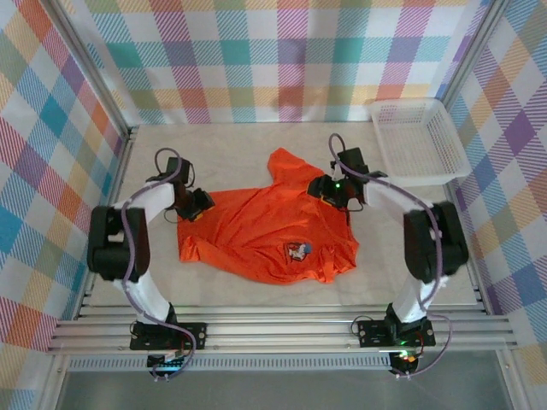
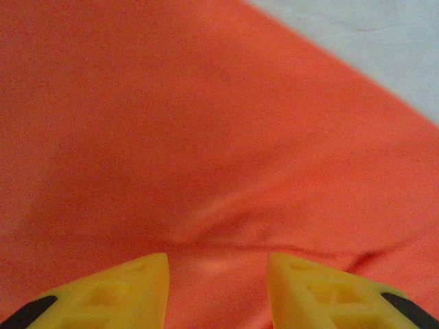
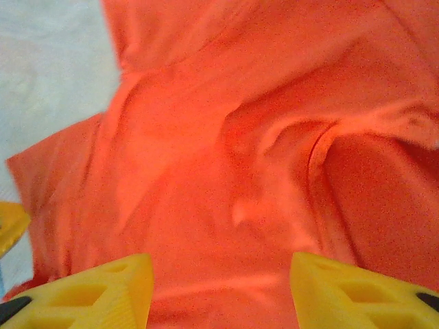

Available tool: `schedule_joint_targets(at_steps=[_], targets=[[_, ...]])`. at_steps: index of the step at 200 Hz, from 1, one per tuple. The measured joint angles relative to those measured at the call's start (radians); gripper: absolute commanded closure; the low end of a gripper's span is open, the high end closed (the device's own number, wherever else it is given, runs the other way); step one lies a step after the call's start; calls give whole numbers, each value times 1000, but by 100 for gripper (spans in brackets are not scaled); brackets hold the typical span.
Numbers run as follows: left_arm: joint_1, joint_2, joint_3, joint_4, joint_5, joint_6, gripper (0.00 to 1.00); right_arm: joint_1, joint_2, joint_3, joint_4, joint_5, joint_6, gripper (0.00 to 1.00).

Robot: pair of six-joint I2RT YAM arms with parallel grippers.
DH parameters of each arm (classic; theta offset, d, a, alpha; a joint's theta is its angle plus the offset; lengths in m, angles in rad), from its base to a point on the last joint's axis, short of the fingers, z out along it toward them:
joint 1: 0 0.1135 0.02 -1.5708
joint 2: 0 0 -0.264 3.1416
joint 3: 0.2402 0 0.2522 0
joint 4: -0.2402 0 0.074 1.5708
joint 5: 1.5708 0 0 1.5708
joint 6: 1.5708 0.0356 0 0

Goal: Fold the inside-out t-shirt

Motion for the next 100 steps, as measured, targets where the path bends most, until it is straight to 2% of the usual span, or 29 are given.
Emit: schedule_joint_targets(at_steps=[44, 78, 100], targets=[[0, 224, 273, -29, -8, 0, 61, -55, 265, 200, -43, 43, 62, 53], [1, 416, 568, -72, -37, 7, 58, -132, 383, 427, -108, 87, 54, 56], [10, 454, 678, -111, -74, 30, 56, -167, 423, 544, -168, 122, 22, 55]])
